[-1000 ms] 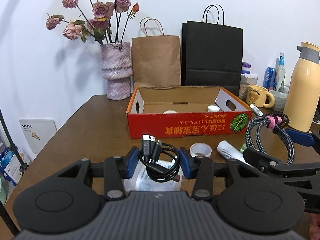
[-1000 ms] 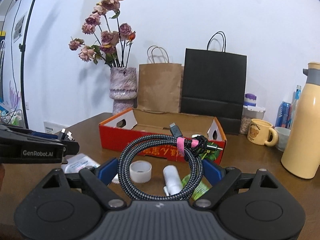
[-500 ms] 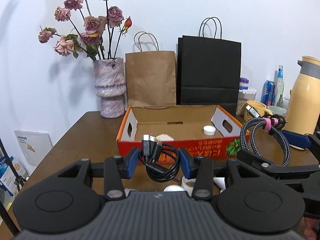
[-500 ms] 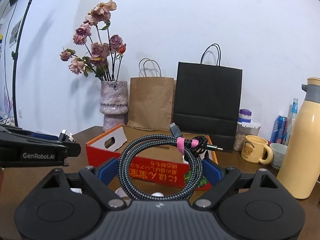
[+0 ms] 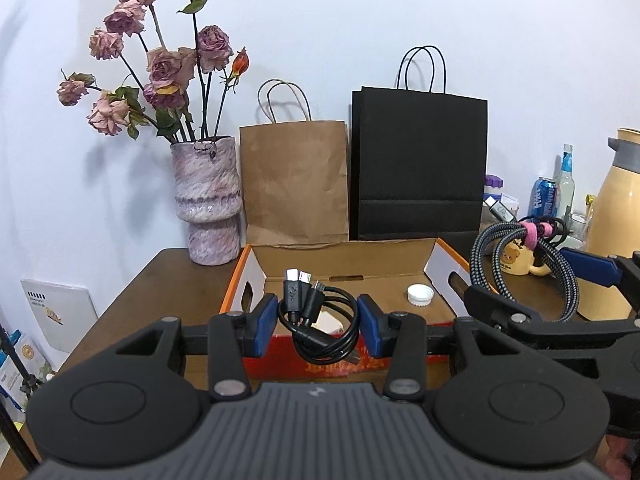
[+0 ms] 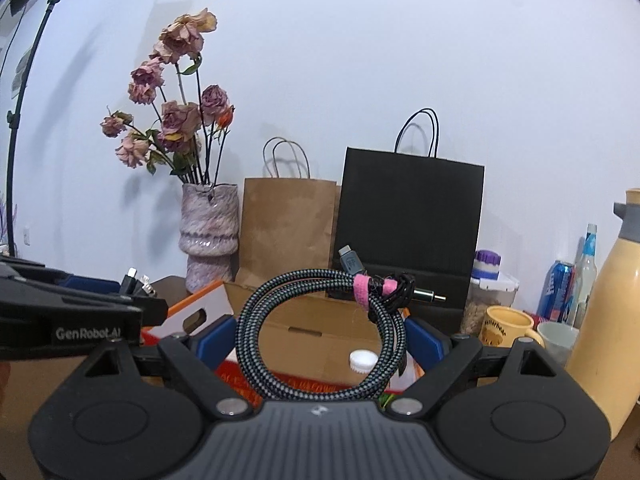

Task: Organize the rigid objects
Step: 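Carry the black cable and braided coiled cable with both grippers over the red box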

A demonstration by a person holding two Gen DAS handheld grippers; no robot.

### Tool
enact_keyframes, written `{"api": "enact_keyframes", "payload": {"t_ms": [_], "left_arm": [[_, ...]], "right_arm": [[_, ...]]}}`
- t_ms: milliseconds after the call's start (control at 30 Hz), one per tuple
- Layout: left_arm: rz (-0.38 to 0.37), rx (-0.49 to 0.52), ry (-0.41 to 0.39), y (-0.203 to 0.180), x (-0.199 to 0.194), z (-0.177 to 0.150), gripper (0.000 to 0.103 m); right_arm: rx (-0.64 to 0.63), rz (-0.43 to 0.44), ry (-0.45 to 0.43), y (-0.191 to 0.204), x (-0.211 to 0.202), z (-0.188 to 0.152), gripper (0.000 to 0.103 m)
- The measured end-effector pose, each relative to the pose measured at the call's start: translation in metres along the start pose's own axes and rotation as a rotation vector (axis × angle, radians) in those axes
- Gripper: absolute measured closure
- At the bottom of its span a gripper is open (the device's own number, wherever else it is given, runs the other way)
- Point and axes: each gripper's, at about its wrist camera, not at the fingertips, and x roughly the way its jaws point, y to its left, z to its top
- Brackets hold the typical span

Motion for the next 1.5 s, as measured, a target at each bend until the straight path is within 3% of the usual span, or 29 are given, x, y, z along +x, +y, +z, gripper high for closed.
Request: {"api": "enact_keyframes", "payload": {"t_ms": [767,1500], "left_arm": [[0.026,-0.055,-0.016,0.007,0.074,0.036,0.059],[0.056,-0.072,0.023,0.014,0.144,0.05,0.059]], "right_arm": [[0.033,-0.023,0.016,-0.02,0.085,0.021,0.014],[0.02,-0.011,0.123,-0.032,0.163,0.019,0.014]]}}
